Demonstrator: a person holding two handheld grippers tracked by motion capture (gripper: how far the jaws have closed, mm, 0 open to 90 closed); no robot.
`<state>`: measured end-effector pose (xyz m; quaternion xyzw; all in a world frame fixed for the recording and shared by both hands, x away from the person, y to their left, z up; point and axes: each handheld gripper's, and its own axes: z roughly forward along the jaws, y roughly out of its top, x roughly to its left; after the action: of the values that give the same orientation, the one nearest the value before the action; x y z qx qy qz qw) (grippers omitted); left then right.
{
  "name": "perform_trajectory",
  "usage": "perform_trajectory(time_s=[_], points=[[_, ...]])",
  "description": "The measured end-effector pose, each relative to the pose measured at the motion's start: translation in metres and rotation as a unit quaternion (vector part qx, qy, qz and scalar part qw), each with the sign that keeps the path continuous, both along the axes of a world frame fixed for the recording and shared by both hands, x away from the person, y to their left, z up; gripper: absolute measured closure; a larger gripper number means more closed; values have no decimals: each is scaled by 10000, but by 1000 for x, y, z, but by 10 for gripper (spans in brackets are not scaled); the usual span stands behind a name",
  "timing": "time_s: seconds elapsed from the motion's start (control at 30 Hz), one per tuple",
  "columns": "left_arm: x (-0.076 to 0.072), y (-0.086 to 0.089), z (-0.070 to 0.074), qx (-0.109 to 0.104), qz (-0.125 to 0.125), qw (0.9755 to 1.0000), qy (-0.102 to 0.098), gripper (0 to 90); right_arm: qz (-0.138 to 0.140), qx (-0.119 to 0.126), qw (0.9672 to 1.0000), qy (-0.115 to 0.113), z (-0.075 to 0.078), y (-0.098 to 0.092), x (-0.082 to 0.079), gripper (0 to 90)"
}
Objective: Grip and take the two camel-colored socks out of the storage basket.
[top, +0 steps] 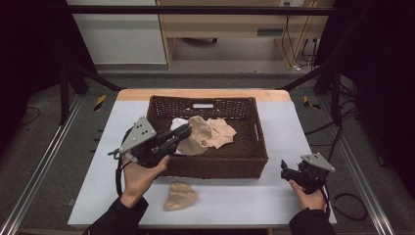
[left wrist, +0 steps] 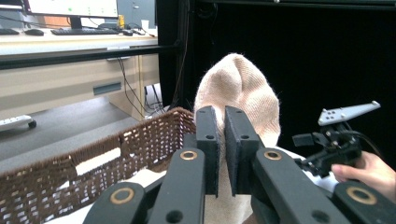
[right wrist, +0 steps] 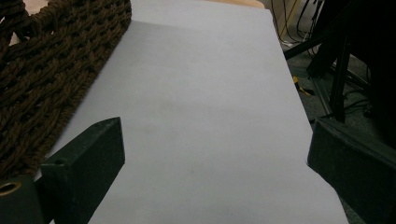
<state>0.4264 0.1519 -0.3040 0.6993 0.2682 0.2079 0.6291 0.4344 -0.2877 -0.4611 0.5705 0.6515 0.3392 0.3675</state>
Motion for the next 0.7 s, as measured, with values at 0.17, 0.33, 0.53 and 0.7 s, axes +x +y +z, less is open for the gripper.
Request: perform_trajectory(time_s=[0.17, 0.33, 0.53, 0.7], points=[[-15, 9, -7, 20, -42, 10000, 53, 841, -4, -1, 10000, 15, 0, 0, 0, 43], [-28, 13, -15, 81, -91, 9999, 98, 840, -23, 11, 10000, 27, 0, 0, -1, 44], [-38, 10, -29, 301, -191, 9991, 250, 841, -19, 3, 10000, 37, 0, 0, -2, 44], [-40, 8, -48, 556, -210, 9970, 494, 840, -23, 23, 10000, 14, 0, -1, -3, 44]])
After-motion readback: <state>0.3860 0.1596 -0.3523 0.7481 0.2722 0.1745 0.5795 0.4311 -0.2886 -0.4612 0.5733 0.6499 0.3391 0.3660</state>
